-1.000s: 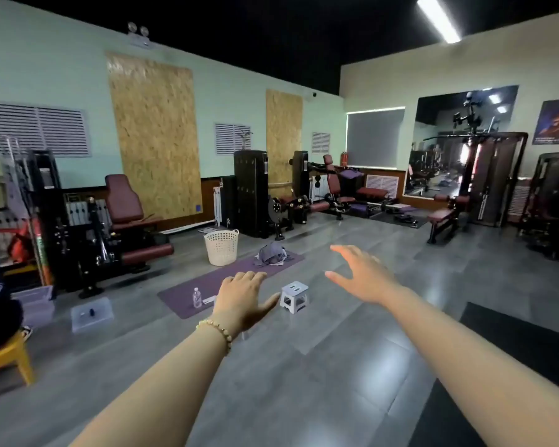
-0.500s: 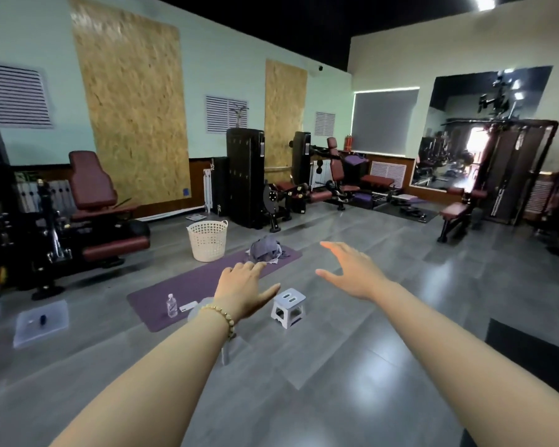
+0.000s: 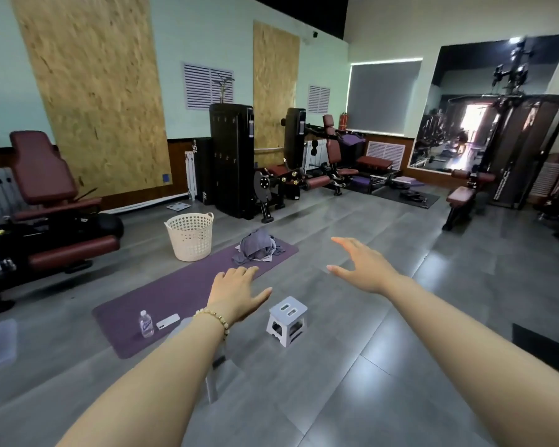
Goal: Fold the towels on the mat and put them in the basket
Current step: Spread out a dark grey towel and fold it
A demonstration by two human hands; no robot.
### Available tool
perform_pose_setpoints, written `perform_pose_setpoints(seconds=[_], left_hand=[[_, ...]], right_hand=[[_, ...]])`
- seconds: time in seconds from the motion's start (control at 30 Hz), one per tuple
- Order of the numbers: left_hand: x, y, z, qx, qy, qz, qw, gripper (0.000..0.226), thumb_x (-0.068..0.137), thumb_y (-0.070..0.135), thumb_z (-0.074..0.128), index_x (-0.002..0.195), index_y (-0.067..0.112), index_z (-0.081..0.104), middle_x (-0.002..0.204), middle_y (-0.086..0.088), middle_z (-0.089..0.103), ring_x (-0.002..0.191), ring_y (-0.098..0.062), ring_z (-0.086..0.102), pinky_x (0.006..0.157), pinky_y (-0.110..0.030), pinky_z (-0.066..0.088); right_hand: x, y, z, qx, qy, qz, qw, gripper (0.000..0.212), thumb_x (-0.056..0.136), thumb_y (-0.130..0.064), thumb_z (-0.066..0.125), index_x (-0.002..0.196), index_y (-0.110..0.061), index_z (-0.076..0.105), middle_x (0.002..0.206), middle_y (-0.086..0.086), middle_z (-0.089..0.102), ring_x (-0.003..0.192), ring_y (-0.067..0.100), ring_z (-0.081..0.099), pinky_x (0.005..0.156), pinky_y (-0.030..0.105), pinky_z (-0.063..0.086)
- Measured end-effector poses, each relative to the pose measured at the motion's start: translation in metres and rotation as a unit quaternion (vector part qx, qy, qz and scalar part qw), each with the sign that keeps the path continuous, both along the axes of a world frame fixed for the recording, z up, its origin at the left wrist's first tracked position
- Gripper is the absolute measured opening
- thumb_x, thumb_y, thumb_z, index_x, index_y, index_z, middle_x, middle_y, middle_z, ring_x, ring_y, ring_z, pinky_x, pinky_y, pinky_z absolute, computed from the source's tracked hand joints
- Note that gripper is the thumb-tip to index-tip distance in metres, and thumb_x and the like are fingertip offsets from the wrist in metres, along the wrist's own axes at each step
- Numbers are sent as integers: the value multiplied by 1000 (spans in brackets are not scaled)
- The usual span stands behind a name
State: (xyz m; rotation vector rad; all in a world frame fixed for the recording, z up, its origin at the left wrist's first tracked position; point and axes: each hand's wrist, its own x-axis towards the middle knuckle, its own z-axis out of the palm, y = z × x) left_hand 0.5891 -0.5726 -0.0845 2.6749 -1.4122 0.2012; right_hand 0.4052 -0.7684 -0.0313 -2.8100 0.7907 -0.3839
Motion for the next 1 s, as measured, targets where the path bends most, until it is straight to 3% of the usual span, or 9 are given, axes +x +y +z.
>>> perform_pose_setpoints(seconds=[0.3,0.4,0.5,0.73,0.87,1.0], left_hand=[[158,-154,-11,-1,-4,-23,1000,67,91,63,32,143,21,35,139,-1,47,127,-21,43,103,-35,32],[203,-215,-24,0,-11,-12,1000,90,75,75,10,141,22,37,137,0,49,125,-21,45,101,-34,33],[248,-285,-34,-9,-12,-1,1000,104,60,74,-4,141,23,37,135,0,50,124,-21,46,100,-34,34],[348,-427,-40,-10,10,35,999,98,64,74,1,141,24,37,134,1,50,123,-19,46,101,-33,34],[415,-485,-50,2,29,58,998,75,84,70,25,141,22,37,134,0,50,123,-21,45,101,-33,34],[490,-552,-61,-8,43,70,997,87,73,72,15,141,23,38,134,-1,51,124,-23,46,101,-34,35]], right_hand=[[156,-158,-14,4,11,17,1000,69,89,-49,56,148,-26,27,152,-6,30,135,18,37,110,37,30],[211,-224,-30,-4,29,36,999,70,89,-50,55,148,-26,26,152,-5,30,134,19,38,110,36,30],[267,-297,-39,-10,35,58,998,70,90,-50,54,148,-25,26,152,-4,31,134,19,38,110,36,30],[392,-462,-34,-16,56,93,994,70,91,-46,55,149,-23,25,152,-2,31,133,21,39,109,38,31],[462,-531,-40,-9,49,112,992,70,90,-45,57,149,-22,26,152,-1,32,134,23,39,108,39,32],[540,-598,-56,-5,42,126,991,71,89,-44,58,149,-23,26,151,-2,33,133,23,39,108,38,32]])
